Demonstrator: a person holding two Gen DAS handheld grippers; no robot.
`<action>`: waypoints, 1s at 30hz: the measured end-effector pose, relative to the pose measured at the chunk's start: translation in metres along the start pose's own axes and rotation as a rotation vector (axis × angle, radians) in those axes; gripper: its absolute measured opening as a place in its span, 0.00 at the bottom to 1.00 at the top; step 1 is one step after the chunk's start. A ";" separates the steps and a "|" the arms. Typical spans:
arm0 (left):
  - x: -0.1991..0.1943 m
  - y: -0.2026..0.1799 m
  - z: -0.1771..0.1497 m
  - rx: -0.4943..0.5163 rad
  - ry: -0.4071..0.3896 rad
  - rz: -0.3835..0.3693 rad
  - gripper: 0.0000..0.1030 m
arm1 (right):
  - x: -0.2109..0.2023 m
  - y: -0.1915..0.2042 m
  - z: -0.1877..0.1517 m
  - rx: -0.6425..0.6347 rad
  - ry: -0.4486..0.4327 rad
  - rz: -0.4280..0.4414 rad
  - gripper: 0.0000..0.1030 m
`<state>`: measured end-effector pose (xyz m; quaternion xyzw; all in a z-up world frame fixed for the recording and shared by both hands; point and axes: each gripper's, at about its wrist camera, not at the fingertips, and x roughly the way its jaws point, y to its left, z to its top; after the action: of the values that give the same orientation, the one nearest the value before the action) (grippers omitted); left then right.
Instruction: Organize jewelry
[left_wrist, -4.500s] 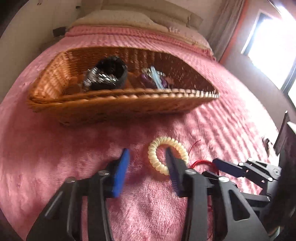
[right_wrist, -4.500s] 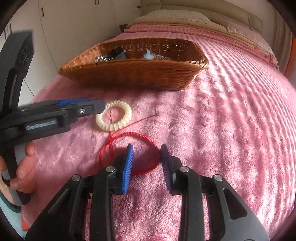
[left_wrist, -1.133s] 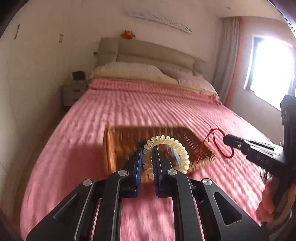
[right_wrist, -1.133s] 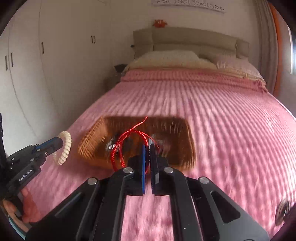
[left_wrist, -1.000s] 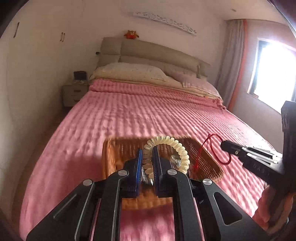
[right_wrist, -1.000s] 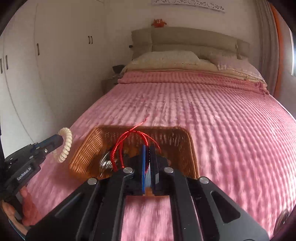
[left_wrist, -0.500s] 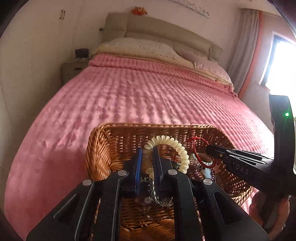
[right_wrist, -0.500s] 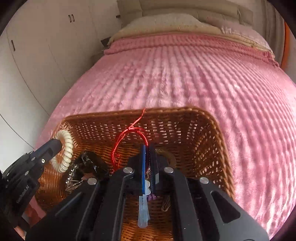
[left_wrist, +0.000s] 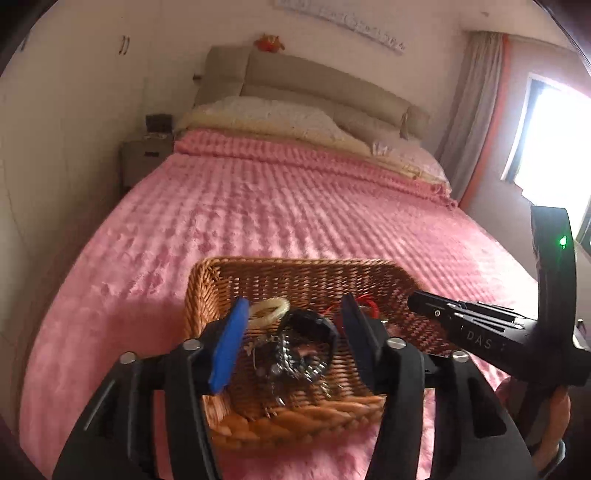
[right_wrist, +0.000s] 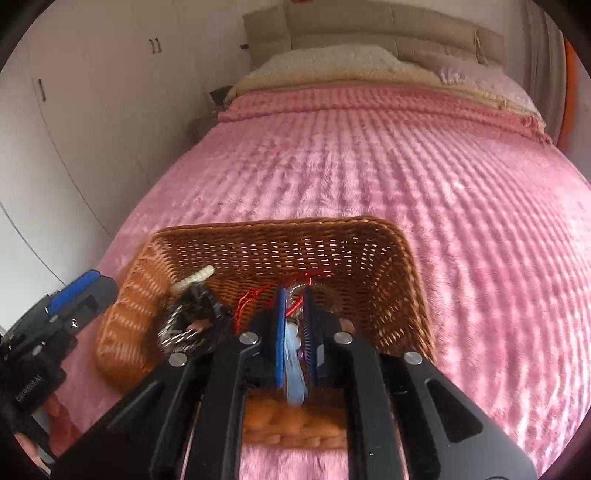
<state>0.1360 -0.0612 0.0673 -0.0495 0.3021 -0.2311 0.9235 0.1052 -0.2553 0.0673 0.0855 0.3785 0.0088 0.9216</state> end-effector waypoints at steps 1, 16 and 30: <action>-0.013 -0.003 -0.001 0.007 -0.020 -0.002 0.57 | -0.013 0.002 -0.004 -0.008 -0.018 0.008 0.12; -0.155 -0.027 -0.076 0.103 -0.365 0.152 0.86 | -0.134 0.027 -0.108 -0.096 -0.354 -0.023 0.75; -0.147 -0.034 -0.144 0.138 -0.455 0.346 0.90 | -0.131 0.021 -0.177 -0.121 -0.509 -0.140 0.81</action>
<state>-0.0657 -0.0170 0.0368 0.0150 0.0746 -0.0729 0.9944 -0.1115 -0.2185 0.0383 0.0035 0.1385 -0.0543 0.9889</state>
